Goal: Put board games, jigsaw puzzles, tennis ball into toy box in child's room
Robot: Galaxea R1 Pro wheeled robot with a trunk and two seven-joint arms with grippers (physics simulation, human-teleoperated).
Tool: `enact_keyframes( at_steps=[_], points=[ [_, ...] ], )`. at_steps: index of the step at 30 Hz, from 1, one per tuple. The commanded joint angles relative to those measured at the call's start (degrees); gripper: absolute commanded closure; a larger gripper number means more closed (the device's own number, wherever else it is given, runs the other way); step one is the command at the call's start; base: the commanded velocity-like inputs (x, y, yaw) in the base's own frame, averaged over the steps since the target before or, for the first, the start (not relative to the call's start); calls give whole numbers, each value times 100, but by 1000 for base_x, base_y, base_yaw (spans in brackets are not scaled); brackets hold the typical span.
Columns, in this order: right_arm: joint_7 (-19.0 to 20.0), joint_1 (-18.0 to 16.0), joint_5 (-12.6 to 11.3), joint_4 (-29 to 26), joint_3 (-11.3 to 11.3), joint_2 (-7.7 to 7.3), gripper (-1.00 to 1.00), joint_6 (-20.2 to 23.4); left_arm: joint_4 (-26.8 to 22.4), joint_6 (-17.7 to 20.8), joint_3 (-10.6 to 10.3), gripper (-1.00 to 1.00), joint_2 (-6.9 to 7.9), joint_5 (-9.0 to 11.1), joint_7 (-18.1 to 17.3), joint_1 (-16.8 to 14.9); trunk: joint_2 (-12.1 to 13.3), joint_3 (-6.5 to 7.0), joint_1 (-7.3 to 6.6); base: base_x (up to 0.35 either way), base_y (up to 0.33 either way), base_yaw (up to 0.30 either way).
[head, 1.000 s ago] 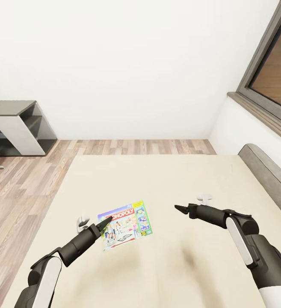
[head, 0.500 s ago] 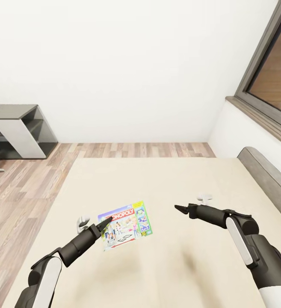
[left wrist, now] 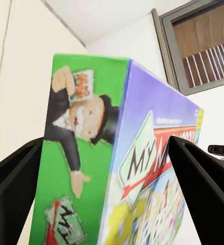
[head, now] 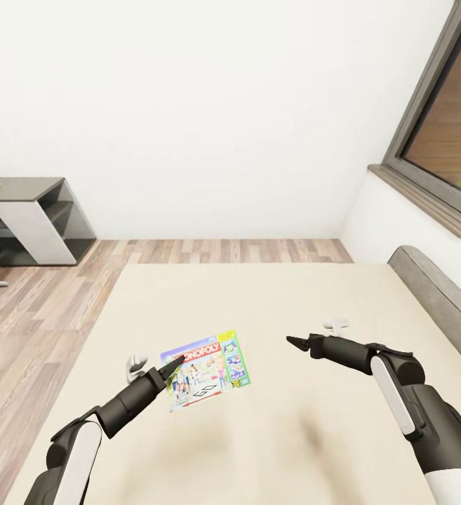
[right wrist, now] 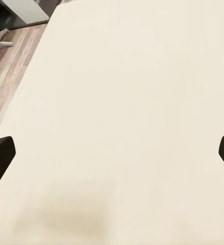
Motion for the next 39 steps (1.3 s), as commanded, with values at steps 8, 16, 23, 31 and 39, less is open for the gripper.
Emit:
enact_keyframes(
  at_steps=[8,16,23,31,39],
  points=[
    [-5,-5,-21,-4,1,-5,-100,33,-1,37,14,100,-9,9,-20,-5,-10,66,3,0,0,0],
    [-5,-5,-19,-4,-1,-3,-100,33,0,37,14,100,-10,11,-20,-6,-10,142,3,0,0,0],
    [-5,-5,-18,-4,-4,-6,-100,33,0,34,14,100,-10,9,-19,-5,-10,208,3,0,0,0],
    [-5,-5,-18,-4,-5,-8,-100,33,0,33,14,100,-12,5,-15,-7,-10,283,3,0,0,0],
    [-5,-5,-18,-4,-5,-8,-100,33,0,30,14,100,-12,4,-16,-7,-10,359,3,0,0,0]
  ],
)
